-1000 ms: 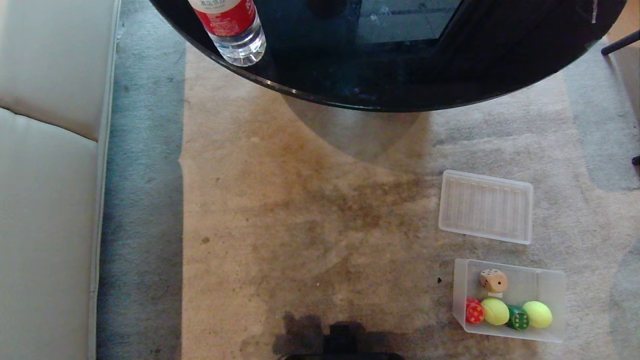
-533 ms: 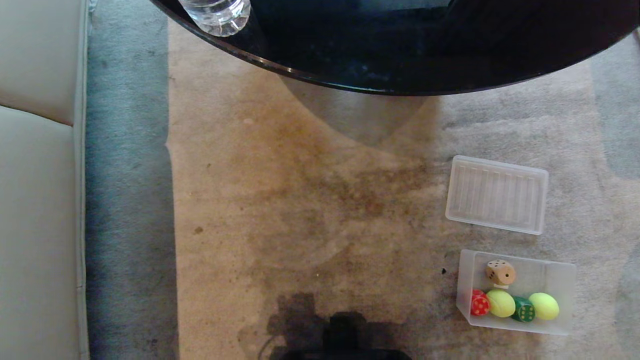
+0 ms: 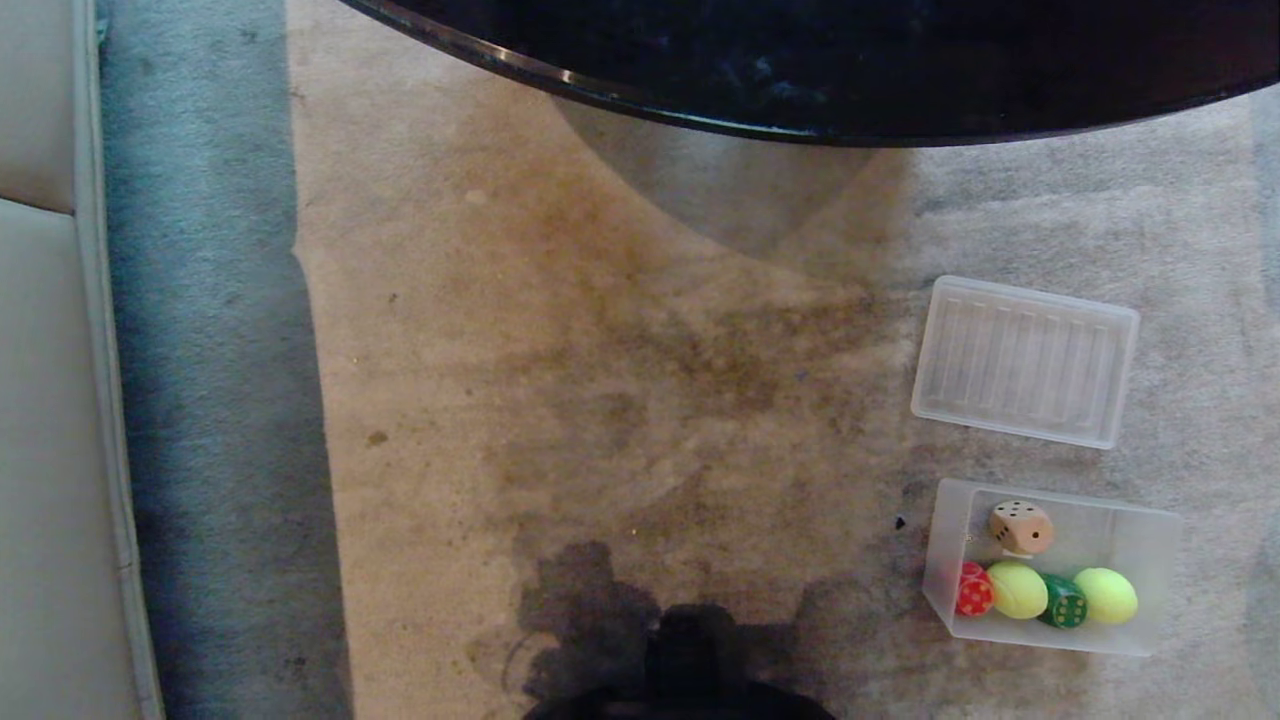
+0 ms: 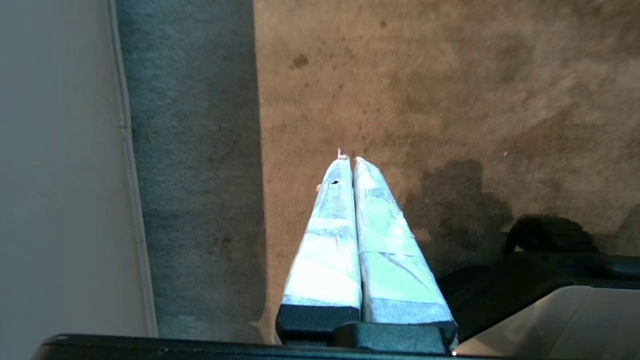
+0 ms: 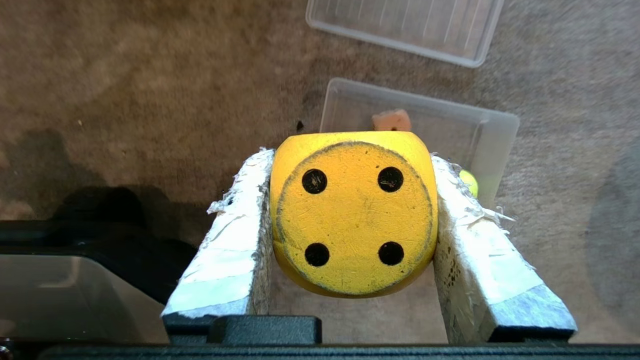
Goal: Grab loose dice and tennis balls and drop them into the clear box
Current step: Put the toys in the box
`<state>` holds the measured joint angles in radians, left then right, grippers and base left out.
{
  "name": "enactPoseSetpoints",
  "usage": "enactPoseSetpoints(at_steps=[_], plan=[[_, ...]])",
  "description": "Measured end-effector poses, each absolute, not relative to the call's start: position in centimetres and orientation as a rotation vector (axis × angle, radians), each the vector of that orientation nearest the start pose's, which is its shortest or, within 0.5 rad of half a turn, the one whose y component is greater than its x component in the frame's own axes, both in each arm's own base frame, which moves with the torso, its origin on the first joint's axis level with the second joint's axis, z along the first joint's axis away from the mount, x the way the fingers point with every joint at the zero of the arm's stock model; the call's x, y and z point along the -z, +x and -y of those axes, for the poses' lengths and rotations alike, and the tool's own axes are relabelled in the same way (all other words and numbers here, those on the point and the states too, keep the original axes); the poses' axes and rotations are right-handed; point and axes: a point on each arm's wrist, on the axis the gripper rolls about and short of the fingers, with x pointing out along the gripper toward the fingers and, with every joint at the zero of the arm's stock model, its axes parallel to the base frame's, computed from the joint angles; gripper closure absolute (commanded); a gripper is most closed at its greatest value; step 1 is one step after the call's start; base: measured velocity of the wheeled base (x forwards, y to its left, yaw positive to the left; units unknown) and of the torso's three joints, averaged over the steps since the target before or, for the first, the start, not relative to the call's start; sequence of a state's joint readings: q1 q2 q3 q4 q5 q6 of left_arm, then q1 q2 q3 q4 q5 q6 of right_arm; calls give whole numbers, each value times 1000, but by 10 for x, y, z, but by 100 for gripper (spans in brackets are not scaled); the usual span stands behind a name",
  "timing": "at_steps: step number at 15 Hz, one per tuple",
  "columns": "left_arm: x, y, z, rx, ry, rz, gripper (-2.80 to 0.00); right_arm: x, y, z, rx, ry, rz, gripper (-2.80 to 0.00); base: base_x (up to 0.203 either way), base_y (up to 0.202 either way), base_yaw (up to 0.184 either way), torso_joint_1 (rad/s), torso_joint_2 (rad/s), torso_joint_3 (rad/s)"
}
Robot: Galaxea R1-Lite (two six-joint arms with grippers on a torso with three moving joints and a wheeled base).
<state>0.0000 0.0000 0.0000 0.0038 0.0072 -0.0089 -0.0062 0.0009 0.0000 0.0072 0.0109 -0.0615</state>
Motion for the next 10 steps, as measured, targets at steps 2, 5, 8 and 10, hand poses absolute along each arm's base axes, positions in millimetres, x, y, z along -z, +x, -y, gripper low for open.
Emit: enactPoseSetpoints(at_steps=[2,5,8,10], plan=[[-75,-23,0,-8,-9,-4,0,-74,-23,0,-6,-62,-11,0,0,0,0,2,6,-197],[-75,-23,0,-7,-6,-4,0,-74,-23,0,-6,-63,-12,0,0,0,0,0,3,-108],[-75,-23,0,-7,-6,-4,0,-75,-24,0,-6,-63,-40,0,0,0,0,1,0,-9],[-75,-23,0,-8,-5,-4,0,-76,-28,0,-4,-62,-110,0,0,0,0,0,0,0]])
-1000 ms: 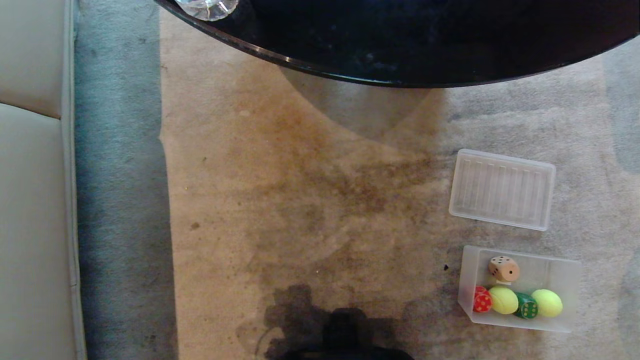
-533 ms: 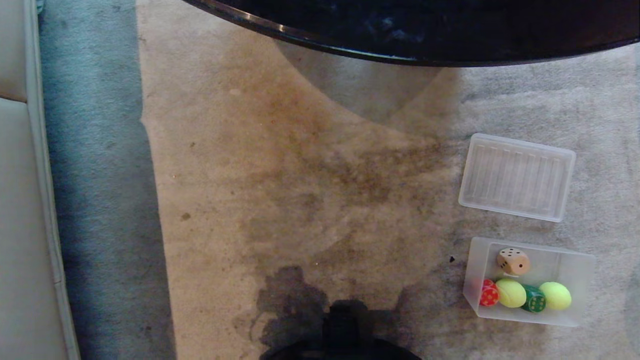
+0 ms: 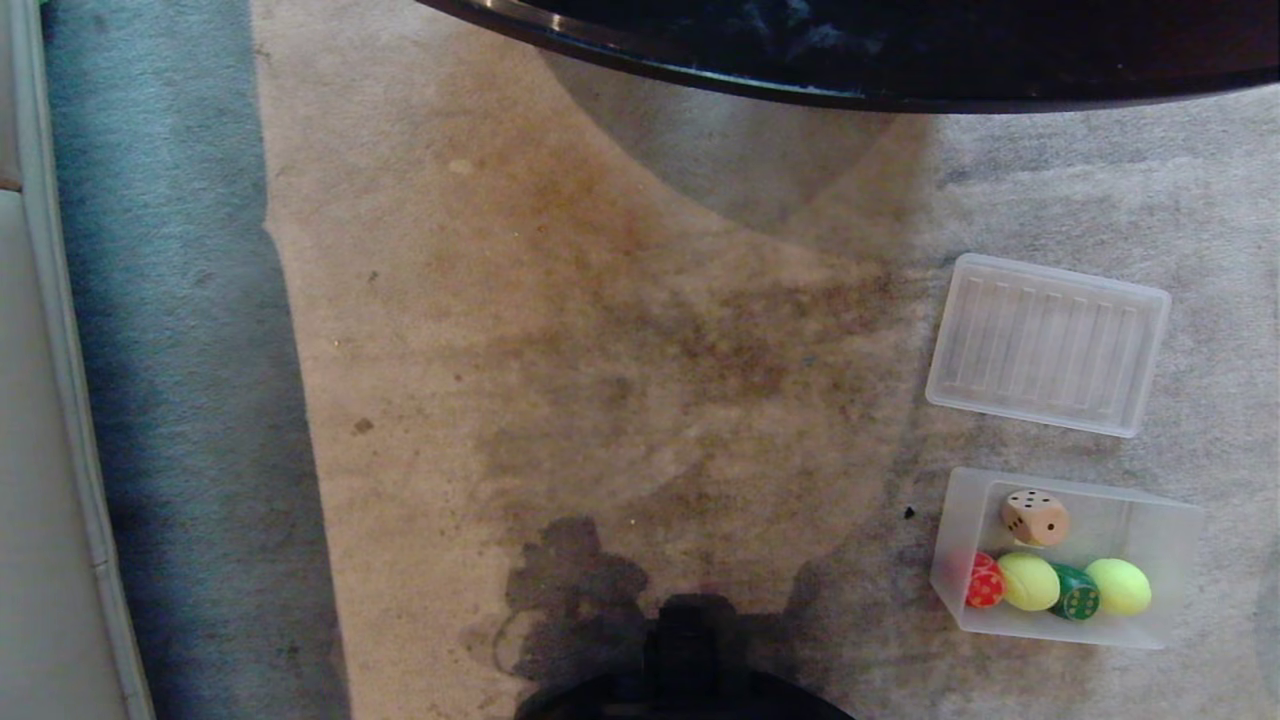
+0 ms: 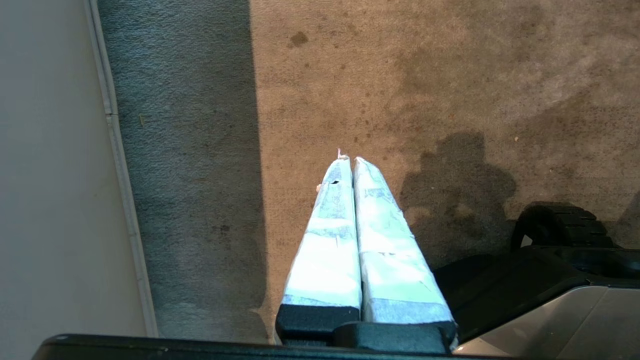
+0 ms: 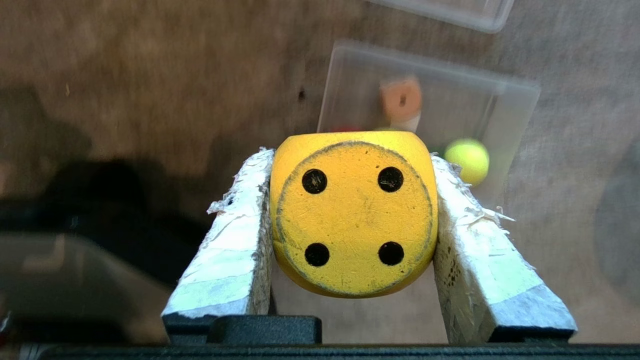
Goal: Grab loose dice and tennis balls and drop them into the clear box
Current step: Put the toys in the box
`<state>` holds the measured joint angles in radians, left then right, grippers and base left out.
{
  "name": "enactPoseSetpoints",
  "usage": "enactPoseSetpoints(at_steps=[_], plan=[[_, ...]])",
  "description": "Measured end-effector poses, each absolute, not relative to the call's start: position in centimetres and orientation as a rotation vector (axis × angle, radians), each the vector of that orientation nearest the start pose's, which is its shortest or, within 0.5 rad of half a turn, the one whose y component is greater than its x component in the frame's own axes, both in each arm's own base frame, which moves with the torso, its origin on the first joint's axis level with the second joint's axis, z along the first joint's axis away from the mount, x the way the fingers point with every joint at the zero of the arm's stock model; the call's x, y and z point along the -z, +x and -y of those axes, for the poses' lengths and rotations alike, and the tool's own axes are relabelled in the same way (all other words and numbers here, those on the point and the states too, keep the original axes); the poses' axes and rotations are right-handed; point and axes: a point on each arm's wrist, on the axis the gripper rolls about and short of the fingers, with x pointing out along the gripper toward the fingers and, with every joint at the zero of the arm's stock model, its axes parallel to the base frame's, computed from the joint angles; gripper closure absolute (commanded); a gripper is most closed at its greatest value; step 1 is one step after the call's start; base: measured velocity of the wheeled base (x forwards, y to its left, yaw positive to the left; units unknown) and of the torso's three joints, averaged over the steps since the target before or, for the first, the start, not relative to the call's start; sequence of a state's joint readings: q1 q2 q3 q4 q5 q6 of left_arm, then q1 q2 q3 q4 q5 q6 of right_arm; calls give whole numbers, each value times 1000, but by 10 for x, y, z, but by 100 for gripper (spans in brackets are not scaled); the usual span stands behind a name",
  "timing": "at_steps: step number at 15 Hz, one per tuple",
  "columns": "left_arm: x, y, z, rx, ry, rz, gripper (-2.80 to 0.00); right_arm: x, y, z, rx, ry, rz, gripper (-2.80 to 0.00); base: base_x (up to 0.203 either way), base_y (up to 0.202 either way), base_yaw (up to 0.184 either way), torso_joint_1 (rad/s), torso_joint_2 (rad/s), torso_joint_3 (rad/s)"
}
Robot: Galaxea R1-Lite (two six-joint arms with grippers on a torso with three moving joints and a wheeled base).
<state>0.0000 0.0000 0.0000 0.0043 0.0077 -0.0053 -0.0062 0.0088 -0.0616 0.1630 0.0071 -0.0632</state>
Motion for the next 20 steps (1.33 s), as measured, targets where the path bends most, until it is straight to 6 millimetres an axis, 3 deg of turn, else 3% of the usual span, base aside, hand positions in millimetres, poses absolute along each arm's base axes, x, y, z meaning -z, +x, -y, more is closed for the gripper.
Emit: enactPoseSetpoints(at_steps=[4,7,10,12,15,20], plan=[[-75,-23,0,-7,-5,-4,0,-116,-35,0,1,-21,-228,0,0,0,0,0,0,0],[-75,-23,0,-7,-5,-5,0,-154,-9,0,16,57,-333,0,0,0,0,0,0,0],[-75,-23,0,-7,-6,-5,0,-177,50,1,63,142,-459,0,0,0,0,0,0,0],[-75,-23,0,-7,-5,-4,0,-180,101,3,127,185,-510,0,0,0,0,0,0,0],[-75,-23,0,-7,-5,-4,0,-179,159,9,206,231,-460,0,0,0,0,0,0,0],[-75,-23,0,-7,-5,-4,0,-151,230,34,285,272,-538,0,0,0,0,0,0,0]])
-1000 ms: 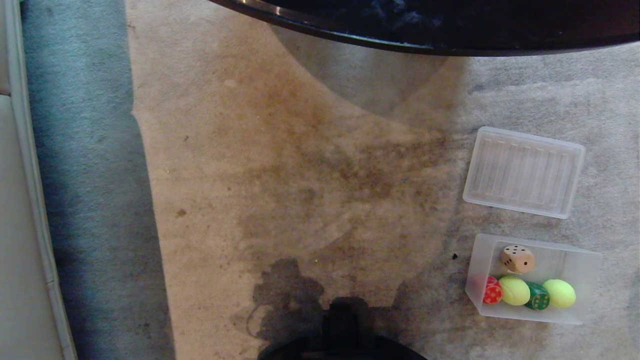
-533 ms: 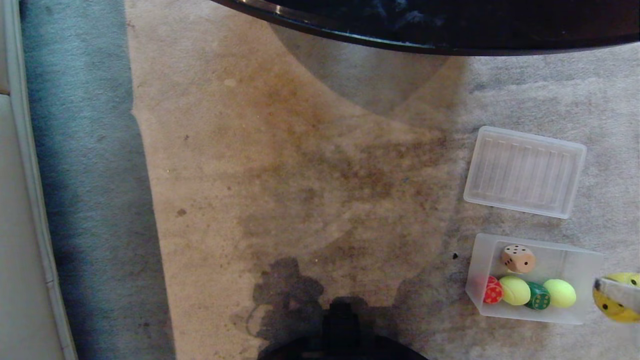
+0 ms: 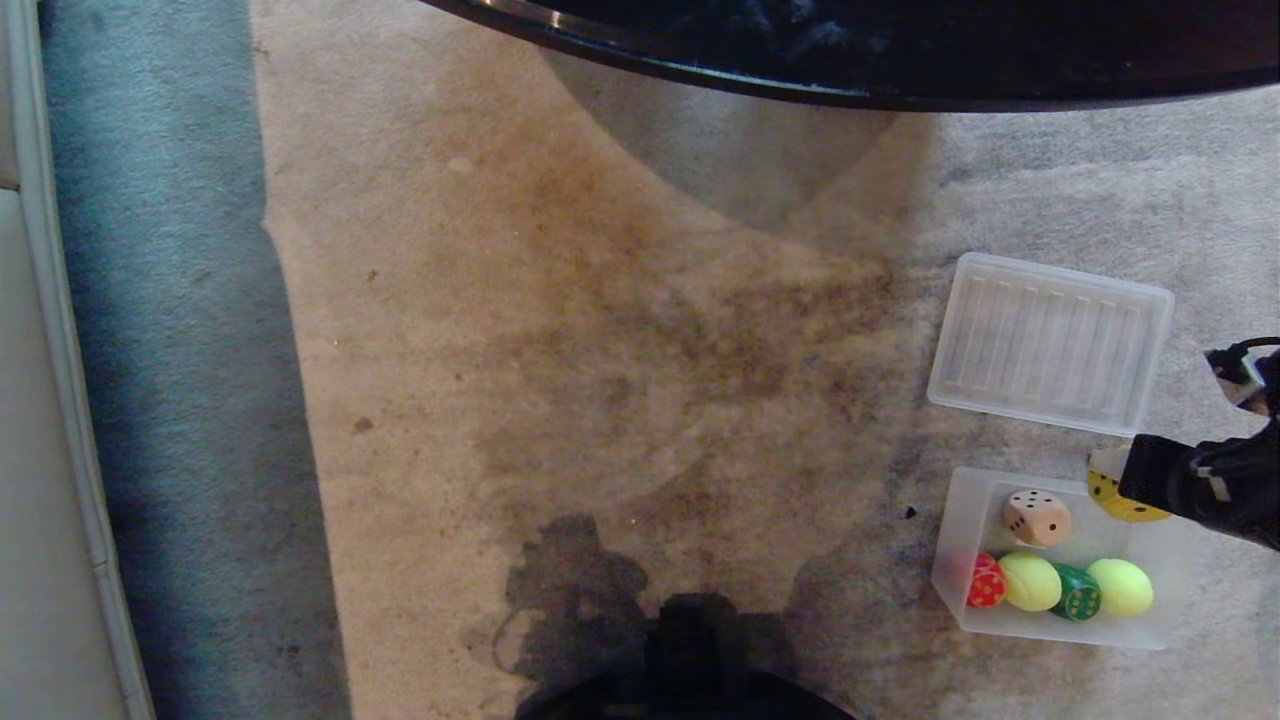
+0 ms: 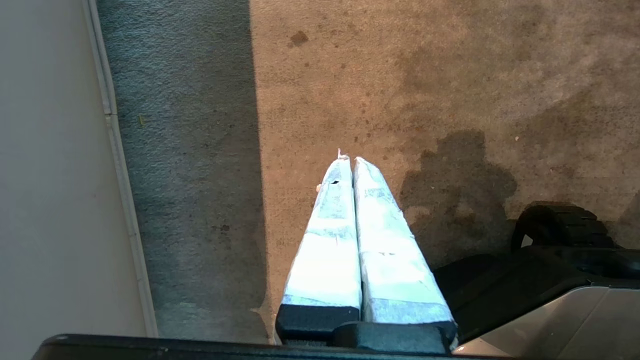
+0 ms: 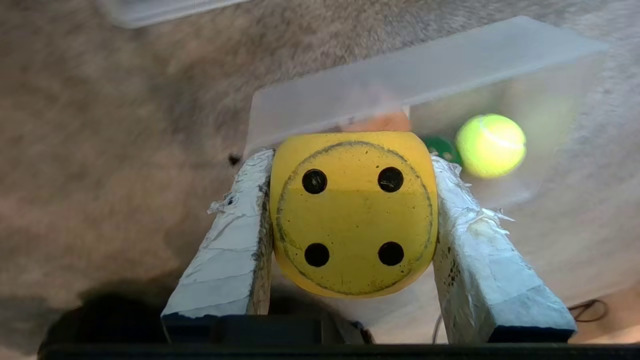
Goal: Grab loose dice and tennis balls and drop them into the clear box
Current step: Put the toys in the box
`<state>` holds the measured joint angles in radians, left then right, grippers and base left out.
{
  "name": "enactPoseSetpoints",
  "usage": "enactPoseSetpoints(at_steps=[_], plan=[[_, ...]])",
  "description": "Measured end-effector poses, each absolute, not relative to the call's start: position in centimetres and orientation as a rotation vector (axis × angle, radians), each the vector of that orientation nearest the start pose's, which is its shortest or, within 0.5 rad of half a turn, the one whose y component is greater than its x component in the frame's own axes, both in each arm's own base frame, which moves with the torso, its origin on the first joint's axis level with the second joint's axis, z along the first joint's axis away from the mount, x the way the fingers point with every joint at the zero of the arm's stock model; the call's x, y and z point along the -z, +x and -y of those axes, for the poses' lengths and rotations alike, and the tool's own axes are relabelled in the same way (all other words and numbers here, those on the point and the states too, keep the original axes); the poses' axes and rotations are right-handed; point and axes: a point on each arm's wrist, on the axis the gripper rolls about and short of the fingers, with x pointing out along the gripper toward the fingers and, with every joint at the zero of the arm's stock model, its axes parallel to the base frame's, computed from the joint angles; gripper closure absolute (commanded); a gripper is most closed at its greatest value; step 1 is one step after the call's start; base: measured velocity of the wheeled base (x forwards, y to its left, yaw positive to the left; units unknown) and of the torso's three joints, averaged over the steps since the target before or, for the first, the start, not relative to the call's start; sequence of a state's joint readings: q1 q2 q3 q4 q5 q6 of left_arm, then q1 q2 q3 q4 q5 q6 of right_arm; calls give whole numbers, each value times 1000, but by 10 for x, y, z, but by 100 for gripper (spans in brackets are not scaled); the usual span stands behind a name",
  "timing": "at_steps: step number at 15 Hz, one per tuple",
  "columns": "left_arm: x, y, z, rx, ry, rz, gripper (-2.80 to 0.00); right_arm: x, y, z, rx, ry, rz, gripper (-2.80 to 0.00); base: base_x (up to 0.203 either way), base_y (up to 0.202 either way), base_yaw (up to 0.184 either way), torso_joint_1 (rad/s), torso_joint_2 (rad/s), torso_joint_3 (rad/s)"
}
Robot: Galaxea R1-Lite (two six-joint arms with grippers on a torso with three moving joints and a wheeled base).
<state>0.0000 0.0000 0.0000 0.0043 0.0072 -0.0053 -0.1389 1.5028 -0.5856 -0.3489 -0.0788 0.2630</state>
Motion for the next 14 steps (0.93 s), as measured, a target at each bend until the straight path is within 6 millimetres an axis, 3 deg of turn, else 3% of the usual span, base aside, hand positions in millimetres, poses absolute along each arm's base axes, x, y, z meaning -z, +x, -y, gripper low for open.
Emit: enactPoseSetpoints(at_steps=[5,13,14], plan=[[-75,-23,0,-7,-5,-4,0,-120,237,49,249,323,-721,0,0,0,0,0,0,0],[-75,-23,0,-8,-6,-4,0,-86,234,49,229,279,-884,0,0,0,0,0,0,0],[-75,-23,0,-7,-6,-5,0,-83,234,48,219,264,-900,-280,0,0,0,0,0,0]])
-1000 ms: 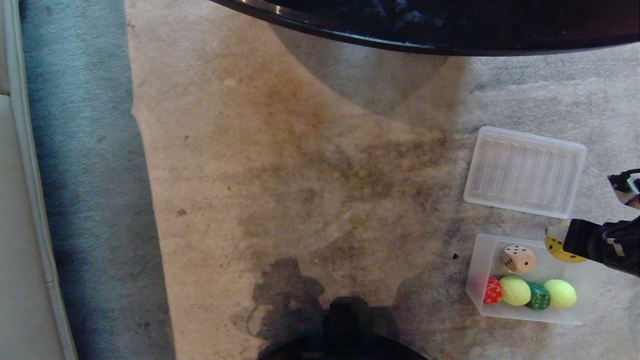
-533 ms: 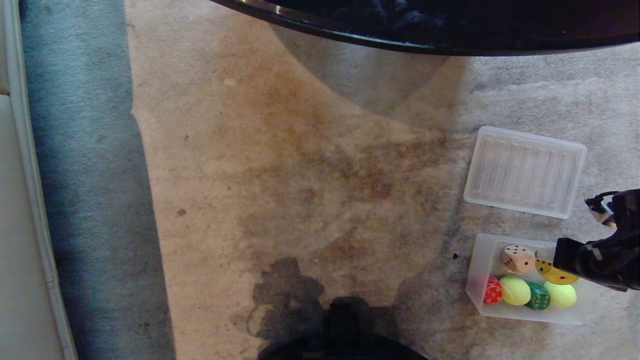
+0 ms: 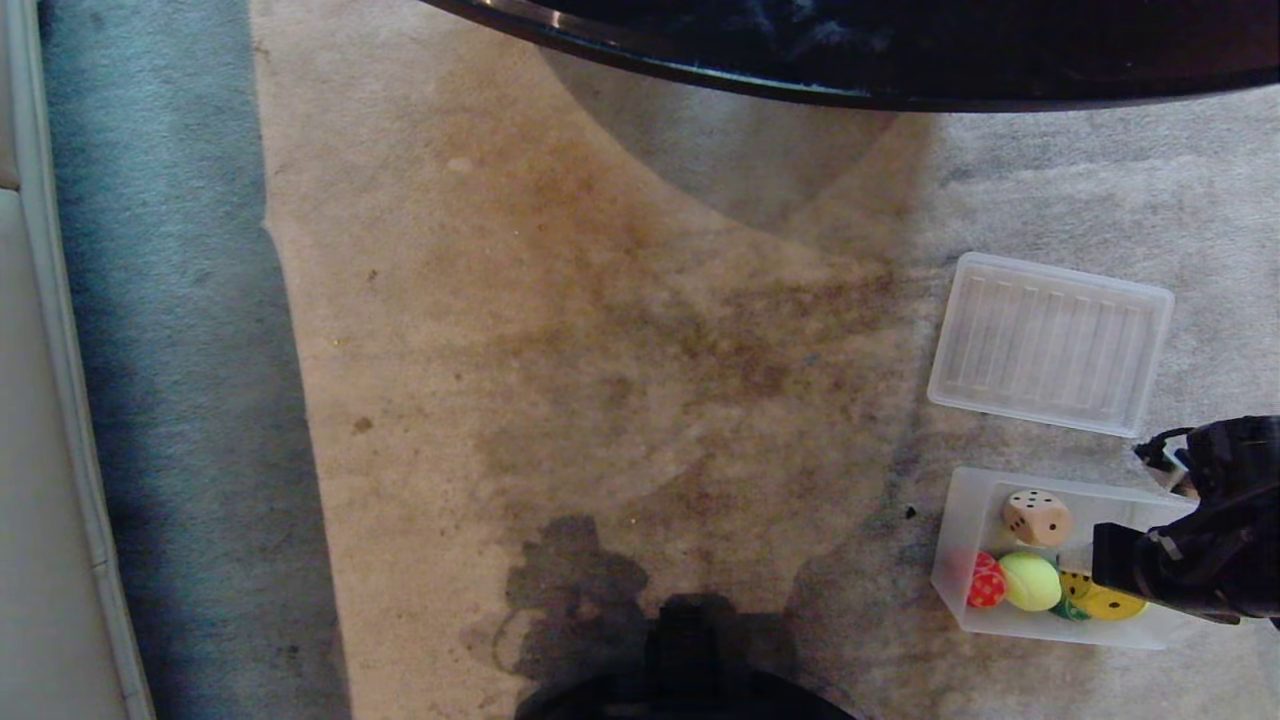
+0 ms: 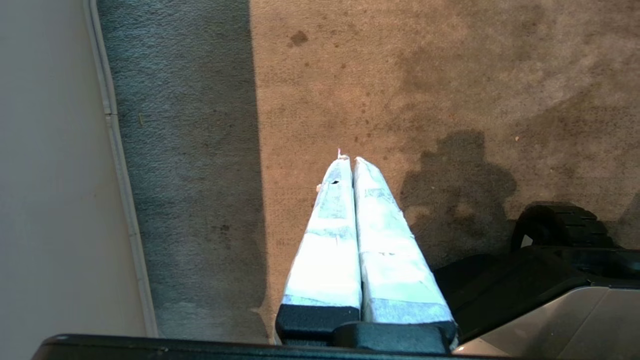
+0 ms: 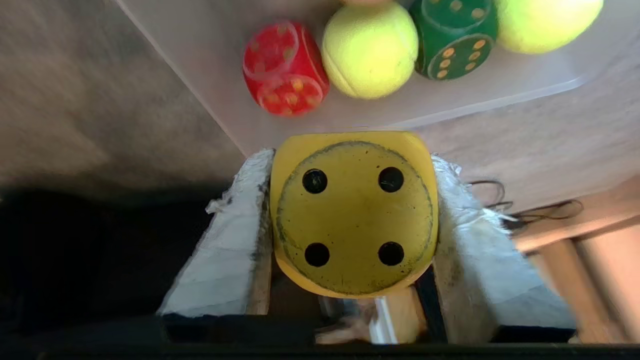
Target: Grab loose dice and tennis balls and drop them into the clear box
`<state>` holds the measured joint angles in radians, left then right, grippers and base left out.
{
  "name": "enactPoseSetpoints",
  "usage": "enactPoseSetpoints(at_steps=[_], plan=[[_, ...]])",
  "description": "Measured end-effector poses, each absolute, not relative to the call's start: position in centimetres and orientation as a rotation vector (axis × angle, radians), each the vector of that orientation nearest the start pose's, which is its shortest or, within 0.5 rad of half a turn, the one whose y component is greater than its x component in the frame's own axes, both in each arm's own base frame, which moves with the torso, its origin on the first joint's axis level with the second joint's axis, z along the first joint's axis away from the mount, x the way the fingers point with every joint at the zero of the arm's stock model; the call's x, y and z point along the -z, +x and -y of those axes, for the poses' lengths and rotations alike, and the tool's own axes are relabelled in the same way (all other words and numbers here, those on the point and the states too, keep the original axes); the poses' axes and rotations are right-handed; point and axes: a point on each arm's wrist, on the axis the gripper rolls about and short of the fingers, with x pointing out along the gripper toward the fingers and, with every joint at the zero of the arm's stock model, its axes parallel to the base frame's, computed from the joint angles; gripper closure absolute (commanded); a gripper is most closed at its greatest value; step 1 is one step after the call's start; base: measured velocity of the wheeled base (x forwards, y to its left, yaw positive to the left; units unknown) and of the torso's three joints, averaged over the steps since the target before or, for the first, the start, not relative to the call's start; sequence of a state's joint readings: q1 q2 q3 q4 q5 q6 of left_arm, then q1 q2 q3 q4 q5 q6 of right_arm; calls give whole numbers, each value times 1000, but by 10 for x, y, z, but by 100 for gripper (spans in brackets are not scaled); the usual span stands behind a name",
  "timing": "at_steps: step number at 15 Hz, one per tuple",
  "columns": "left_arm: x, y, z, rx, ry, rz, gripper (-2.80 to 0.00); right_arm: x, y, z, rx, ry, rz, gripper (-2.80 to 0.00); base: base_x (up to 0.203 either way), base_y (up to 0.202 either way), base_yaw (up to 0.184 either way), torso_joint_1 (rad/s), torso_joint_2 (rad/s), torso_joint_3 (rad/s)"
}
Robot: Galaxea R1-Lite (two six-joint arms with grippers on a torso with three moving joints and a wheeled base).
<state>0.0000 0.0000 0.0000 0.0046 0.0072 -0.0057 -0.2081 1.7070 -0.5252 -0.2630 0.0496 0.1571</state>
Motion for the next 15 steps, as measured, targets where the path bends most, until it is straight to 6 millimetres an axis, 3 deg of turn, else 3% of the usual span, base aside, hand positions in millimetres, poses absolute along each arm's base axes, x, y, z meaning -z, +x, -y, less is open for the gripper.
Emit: enactPoseSetpoints(at_steps=[7,12,13,14,15], plan=[[-75,-23,0,-7,-6,-4,0,-72,236,41,152,234,-941,-280,0,0,0,0,0,0],[-75,-23,0,-7,-5,-5,0,-96,225,38,132,243,-854,-280,0,0,0,0,0,0],[-75,-23,0,-7,-6,-4,0,-103,218,37,132,246,-825,-254,0,0,0,0,0,0],[-75,-23,0,-7,-5,-5,0,-110,211,36,130,247,-794,0,0,0,0,0,0,0],[-75,-23,0,-7,-5,-5,0,-119,202,34,123,249,-755,0,0,0,0,0,0,0]])
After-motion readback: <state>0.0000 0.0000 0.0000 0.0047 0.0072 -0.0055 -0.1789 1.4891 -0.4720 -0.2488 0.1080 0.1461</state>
